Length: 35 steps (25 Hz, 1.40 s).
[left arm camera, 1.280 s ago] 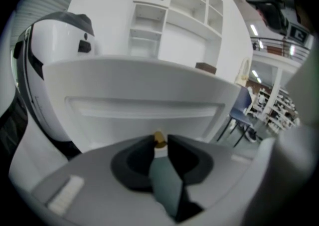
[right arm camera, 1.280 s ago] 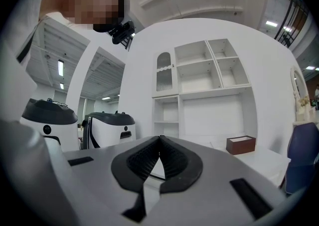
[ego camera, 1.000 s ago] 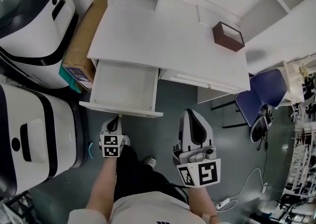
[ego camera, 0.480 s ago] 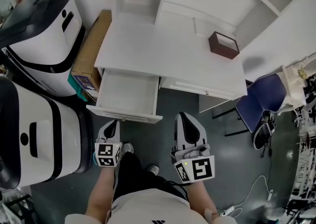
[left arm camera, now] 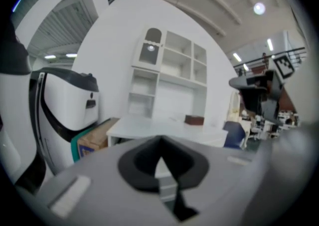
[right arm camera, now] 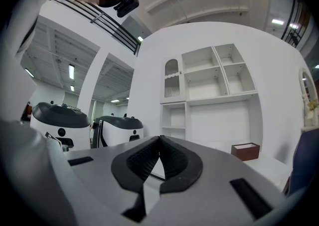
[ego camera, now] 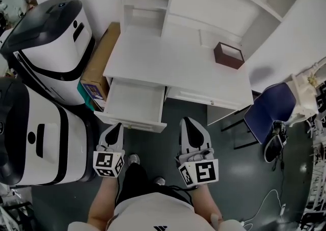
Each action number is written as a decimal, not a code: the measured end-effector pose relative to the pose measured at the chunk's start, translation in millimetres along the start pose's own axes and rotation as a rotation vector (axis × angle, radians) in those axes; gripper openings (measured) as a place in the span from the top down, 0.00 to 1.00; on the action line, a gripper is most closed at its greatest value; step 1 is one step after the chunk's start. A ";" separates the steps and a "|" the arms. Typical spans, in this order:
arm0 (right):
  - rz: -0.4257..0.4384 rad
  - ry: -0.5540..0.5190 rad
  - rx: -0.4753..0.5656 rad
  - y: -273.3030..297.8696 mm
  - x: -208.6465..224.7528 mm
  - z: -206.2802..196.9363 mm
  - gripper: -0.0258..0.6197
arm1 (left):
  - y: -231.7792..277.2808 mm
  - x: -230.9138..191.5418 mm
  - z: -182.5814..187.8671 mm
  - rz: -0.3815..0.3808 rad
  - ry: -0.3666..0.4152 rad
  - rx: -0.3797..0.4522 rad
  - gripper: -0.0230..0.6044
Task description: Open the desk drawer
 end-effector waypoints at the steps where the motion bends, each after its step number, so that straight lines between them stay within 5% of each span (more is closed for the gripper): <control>1: 0.001 -0.002 0.004 -1.2 0.3 1.2 0.96 | -2.5 -0.6 6.6 0.009 -0.005 0.018 0.96; 19: 0.052 0.013 0.075 -34.4 13.5 30.7 0.96 | -48.2 13.4 111.3 0.100 -0.032 0.321 0.96; 35: 0.052 0.014 0.133 -62.6 20.7 50.4 0.96 | -78.1 32.8 147.2 0.153 0.035 0.401 0.95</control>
Point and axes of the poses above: the fingertips, and each gripper's own axes: y forward along the fingers, x to its right, z out of its top, the point moved 9 cm from there along -y, backward along the fingers, and after that the axes turned 15 degrees about y, right-handed, at the moved point
